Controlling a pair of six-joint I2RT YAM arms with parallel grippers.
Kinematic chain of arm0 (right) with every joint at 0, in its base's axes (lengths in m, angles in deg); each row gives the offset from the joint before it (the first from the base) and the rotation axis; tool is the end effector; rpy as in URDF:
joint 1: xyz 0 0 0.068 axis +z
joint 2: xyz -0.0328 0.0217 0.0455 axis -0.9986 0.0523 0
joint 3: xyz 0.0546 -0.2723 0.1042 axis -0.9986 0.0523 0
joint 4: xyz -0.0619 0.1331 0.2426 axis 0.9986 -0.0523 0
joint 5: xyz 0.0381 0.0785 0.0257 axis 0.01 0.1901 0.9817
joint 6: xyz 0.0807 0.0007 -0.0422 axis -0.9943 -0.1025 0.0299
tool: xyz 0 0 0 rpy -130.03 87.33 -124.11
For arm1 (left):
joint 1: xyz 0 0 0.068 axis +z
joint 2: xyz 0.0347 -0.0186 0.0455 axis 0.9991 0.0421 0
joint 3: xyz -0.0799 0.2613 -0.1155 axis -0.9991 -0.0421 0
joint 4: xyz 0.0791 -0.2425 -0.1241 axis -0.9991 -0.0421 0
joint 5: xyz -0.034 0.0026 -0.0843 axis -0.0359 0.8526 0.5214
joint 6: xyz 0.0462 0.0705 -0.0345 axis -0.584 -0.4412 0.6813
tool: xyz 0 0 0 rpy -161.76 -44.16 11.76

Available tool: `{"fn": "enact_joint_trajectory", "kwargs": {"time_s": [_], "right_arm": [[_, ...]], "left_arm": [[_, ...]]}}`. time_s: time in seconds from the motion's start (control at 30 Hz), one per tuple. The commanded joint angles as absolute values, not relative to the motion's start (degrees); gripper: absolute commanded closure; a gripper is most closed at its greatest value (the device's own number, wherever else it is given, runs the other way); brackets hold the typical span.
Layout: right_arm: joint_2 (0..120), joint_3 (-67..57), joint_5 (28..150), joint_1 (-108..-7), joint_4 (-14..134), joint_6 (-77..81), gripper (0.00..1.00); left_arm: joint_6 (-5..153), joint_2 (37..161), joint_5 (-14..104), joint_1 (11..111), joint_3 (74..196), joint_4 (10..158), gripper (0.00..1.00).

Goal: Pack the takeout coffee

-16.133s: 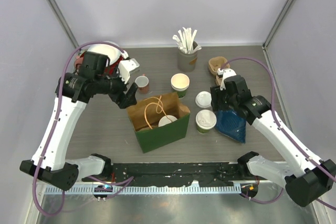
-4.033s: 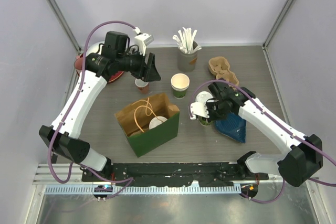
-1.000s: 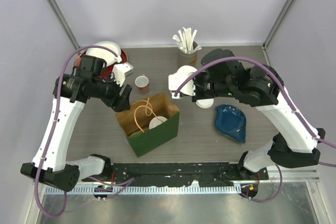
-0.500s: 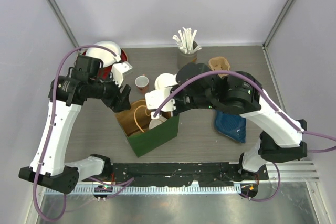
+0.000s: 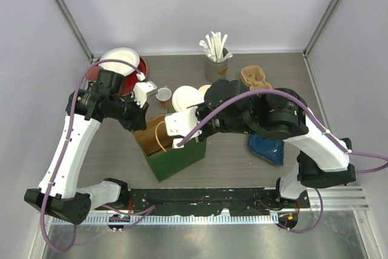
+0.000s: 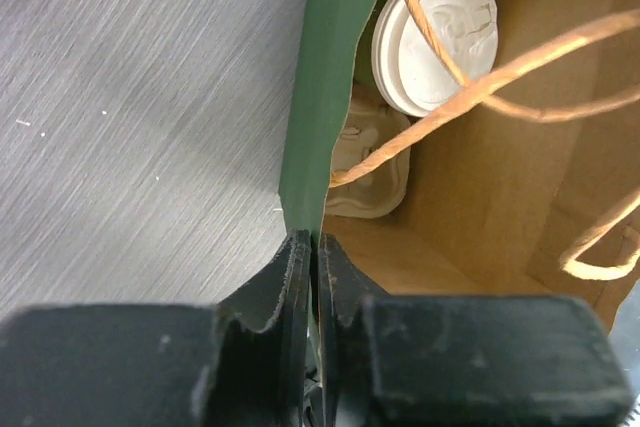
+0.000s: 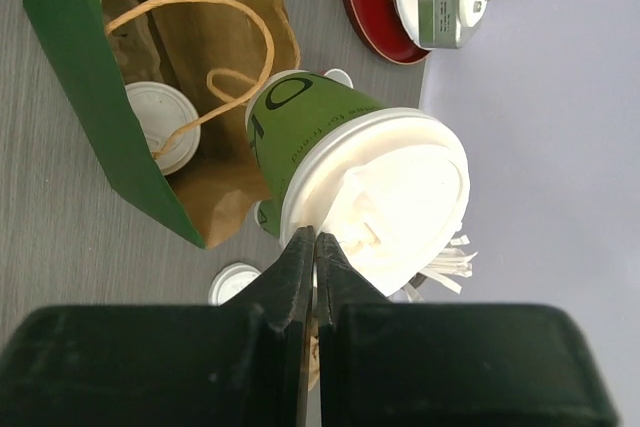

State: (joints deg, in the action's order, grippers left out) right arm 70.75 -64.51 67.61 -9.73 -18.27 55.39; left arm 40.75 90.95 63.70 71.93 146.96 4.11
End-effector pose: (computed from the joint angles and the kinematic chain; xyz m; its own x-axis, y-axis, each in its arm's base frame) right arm 0.0866 0.2981 0.5399 0.5715 -0.6780 -0.4622 -0.7167 -0.1381 -0.6836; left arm 0.2017 -0.0946 0.3852 -0.6190 0.5164 -0.5918 0.7292 0.6578 -0.1886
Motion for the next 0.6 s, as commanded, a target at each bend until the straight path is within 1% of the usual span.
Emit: {"fn": "enact_joint_trajectory", "kwargs": {"time_s": [0.0, 0.27, 0.4, 0.57], "right_arm": [[71.4, -67.7, 65.2, -8.3, -17.4, 56.5, 0.99], [74.3, -69.6, 67.4, -6.6, -15.9, 60.0, 0.99], [75.4, -69.5, 71.8, -5.9, -15.9, 60.0, 0.99], [76.6, -69.4, 73.5, -4.9, -16.0, 60.1, 0.99]], "left_arm": [[39.2, 90.0, 67.9, 72.2, 147.1, -2.9, 0.91], [38.9, 90.3, 72.7, 72.2, 146.7, -3.2, 1.00], [39.1, 90.4, 73.2, 72.1, 146.7, -2.9, 1.00], [39.0, 90.7, 74.1, 72.2, 146.5, -2.4, 1.00]]}}
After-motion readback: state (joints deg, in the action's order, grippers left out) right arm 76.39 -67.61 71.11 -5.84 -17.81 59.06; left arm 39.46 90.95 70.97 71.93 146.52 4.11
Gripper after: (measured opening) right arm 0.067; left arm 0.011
